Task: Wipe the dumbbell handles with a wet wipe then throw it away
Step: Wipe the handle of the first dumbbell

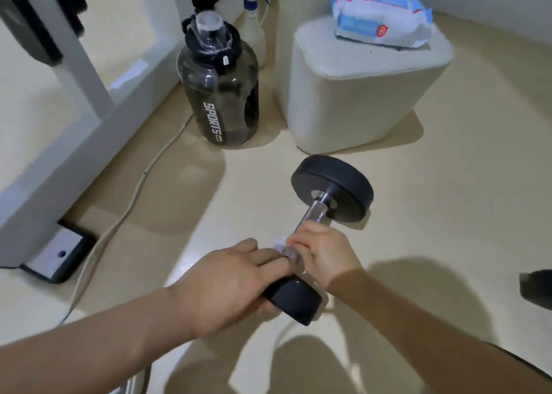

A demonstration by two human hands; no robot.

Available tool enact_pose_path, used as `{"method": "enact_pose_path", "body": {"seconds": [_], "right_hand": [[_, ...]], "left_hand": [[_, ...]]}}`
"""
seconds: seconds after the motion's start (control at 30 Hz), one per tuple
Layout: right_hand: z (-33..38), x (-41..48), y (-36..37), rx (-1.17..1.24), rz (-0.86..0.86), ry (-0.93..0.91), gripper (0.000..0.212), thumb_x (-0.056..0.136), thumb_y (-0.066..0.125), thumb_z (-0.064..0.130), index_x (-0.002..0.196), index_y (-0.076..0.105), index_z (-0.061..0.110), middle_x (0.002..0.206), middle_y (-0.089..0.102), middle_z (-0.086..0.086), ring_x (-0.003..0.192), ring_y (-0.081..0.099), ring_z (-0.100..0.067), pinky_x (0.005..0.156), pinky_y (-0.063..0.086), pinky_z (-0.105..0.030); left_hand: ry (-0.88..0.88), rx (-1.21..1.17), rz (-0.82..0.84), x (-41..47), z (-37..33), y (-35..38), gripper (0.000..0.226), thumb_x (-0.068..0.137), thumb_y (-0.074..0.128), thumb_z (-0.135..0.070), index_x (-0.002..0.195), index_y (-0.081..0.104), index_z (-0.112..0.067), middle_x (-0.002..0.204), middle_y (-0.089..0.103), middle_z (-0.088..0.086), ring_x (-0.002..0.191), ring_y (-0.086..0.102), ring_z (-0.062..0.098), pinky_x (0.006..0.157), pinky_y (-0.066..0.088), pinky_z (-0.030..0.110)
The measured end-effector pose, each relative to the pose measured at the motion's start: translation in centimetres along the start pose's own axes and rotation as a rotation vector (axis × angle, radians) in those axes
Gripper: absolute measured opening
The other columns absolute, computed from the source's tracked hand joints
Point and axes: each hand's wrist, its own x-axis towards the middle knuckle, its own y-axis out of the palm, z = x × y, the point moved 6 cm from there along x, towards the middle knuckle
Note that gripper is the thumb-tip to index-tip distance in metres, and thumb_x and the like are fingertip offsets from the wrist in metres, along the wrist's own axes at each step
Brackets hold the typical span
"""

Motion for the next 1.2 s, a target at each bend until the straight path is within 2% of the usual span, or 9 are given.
{"method": "enact_pose_path", "body": {"seconds": [0.1, 0.27, 0.4, 0.53, 0.67, 0.83, 0.93, 1.1, 1.2], "right_hand": [[-1.2, 1.6, -4.3, -0.154, -0.291, -0.103, 0.013, 0.073, 0.062, 0.002, 0.072, 0.068, 0.013, 0.069, 0.063, -0.002, 0.067, 0.058, -0.018, 0.06, 0.044, -0.022], [-1.0, -1.5, -1.9, -0.066, -0.105, -0.048, 0.017, 0.084, 0.053, 0.009, 0.073, 0.067, 0.009, 0.071, 0.06, -0.006, 0.067, 0.059, -0.026, 0.06, 0.05, -0.037], [-4.2, -0.8, -4.6, -0.05, -0.245, 0.165, 0.016, 0.085, 0.057, 0.005, 0.076, 0.07, 0.005, 0.077, 0.064, -0.01, 0.074, 0.061, -0.028, 0.067, 0.048, -0.037], [-1.3, -3.4, -2.0, -0.03, -0.013, -0.044, 0.021, 0.082, 0.05, 0.014, 0.072, 0.069, 0.01, 0.075, 0.062, -0.005, 0.07, 0.06, -0.022, 0.064, 0.047, -0.036], [-4.9, -2.5, -4.9, 0.022, -0.242, 0.249, 0.019, 0.087, 0.055, 0.011, 0.077, 0.07, 0.006, 0.081, 0.063, -0.008, 0.075, 0.06, -0.025, 0.068, 0.047, -0.034], [-1.5, -4.1, -3.0, -0.034, 0.098, -0.02, 0.02, 0.084, 0.053, 0.013, 0.081, 0.072, 0.012, 0.081, 0.065, -0.006, 0.077, 0.062, -0.022, 0.068, 0.05, -0.035], [-4.4, -2.6, -5.2, -0.041, -0.18, 0.151, 0.015, 0.084, 0.058, 0.006, 0.076, 0.071, 0.003, 0.078, 0.064, -0.013, 0.075, 0.061, -0.028, 0.069, 0.052, -0.037], [-2.3, -4.9, -2.9, -0.008, 0.017, 0.017, 0.021, 0.081, 0.05, 0.013, 0.075, 0.07, 0.012, 0.077, 0.064, -0.004, 0.073, 0.062, -0.02, 0.066, 0.049, -0.032], [-6.0, -3.6, -5.4, -0.106, -0.219, 0.246, 0.014, 0.082, 0.057, -0.002, 0.077, 0.07, 0.002, 0.081, 0.063, -0.012, 0.077, 0.062, -0.03, 0.069, 0.05, -0.036]], "left_hand": [[-0.071, -0.126, -0.138, -0.9, -1.2, 1.1, 0.045, 0.084, 0.061, -0.03, 0.126, 0.045, -0.029, 0.125, 0.052, -0.013, 0.091, 0.051, 0.021, 0.072, 0.052, 0.035], [-0.041, -0.077, -0.236, -0.3, -4.1, 1.7, 0.037, 0.086, 0.06, -0.033, 0.122, 0.051, -0.029, 0.128, 0.053, -0.007, 0.081, 0.046, 0.021, 0.071, 0.05, 0.035], [0.007, -0.059, -0.288, 0.2, -5.0, 2.0, 0.035, 0.086, 0.06, -0.041, 0.119, 0.056, -0.029, 0.126, 0.052, 0.0, 0.086, 0.05, 0.023, 0.078, 0.049, 0.034], [-0.01, -0.165, -0.22, 1.0, -5.2, 1.9, 0.044, 0.076, 0.069, -0.043, 0.116, 0.057, -0.027, 0.112, 0.057, -0.002, 0.083, 0.05, 0.021, 0.071, 0.052, 0.034], [0.073, -0.159, -0.188, 1.5, -6.2, 2.1, 0.043, 0.079, 0.065, -0.034, 0.12, 0.054, -0.03, 0.115, 0.055, -0.006, 0.083, 0.049, 0.018, 0.073, 0.047, 0.026], [0.008, -0.342, -0.178, 0.4, -4.4, 2.5, 0.051, 0.083, 0.063, -0.029, 0.129, 0.044, -0.04, 0.133, 0.045, -0.017, 0.102, 0.053, 0.013, 0.088, 0.044, 0.023], [0.012, -0.327, -0.201, 0.5, -4.5, 2.8, 0.05, 0.081, 0.065, -0.027, 0.127, 0.047, -0.038, 0.13, 0.049, -0.016, 0.097, 0.055, 0.017, 0.082, 0.05, 0.03], [0.084, -0.339, -0.19, 1.2, -6.1, 2.1, 0.04, 0.078, 0.051, -0.033, 0.117, 0.054, -0.03, 0.118, 0.052, -0.015, 0.091, 0.057, 0.021, 0.076, 0.05, 0.033], [0.158, -0.344, -0.221, 1.6, -6.6, 2.0, 0.043, 0.08, 0.05, -0.032, 0.122, 0.05, -0.029, 0.122, 0.047, -0.016, 0.09, 0.059, 0.022, 0.077, 0.048, 0.033]]}}
